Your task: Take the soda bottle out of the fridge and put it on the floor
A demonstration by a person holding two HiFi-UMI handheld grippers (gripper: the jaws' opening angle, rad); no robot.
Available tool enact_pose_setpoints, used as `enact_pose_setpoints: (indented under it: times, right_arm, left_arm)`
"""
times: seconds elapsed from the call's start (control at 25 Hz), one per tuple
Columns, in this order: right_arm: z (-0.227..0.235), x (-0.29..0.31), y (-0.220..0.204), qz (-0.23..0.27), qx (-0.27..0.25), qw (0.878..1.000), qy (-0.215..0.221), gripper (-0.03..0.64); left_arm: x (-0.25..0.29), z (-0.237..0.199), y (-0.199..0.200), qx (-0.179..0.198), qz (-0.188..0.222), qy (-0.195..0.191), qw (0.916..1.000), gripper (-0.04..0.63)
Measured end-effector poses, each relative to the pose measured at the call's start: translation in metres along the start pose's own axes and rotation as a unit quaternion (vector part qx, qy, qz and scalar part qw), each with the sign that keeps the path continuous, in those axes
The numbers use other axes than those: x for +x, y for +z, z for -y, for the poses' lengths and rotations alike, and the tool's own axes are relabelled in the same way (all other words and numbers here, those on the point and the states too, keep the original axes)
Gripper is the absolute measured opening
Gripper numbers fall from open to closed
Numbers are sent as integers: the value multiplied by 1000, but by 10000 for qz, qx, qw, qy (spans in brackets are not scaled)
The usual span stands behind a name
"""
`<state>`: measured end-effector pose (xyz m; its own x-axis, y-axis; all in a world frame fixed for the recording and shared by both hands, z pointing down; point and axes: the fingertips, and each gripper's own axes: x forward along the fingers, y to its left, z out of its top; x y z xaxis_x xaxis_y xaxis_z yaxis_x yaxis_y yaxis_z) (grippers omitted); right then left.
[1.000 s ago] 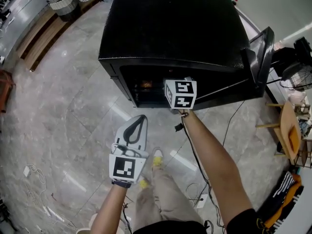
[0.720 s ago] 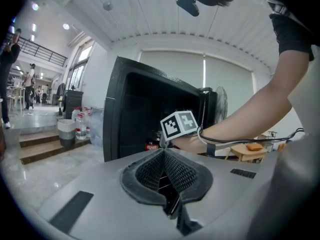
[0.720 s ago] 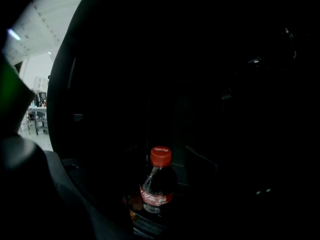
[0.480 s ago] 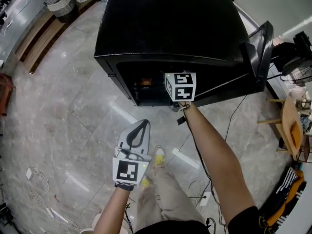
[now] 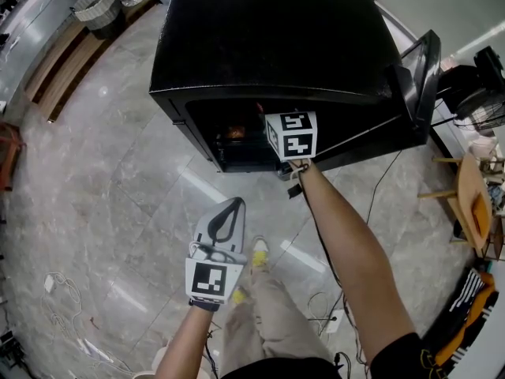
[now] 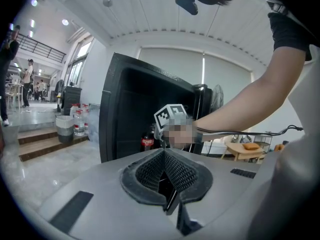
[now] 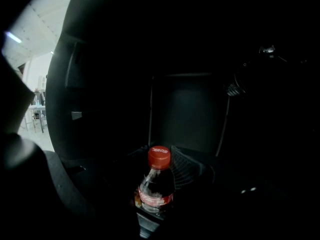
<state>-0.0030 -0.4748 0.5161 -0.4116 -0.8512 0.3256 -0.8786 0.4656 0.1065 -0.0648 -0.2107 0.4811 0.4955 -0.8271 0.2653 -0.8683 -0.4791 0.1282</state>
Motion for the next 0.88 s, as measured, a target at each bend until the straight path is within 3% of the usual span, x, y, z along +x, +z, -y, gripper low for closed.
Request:
enact_pose_setpoints:
  times: [0.88]
  right_arm:
    - [-12,-10,-1,-353,-343,9984,264,129]
  left_arm:
    - [-17,0,2,-133,35,109,9998,17]
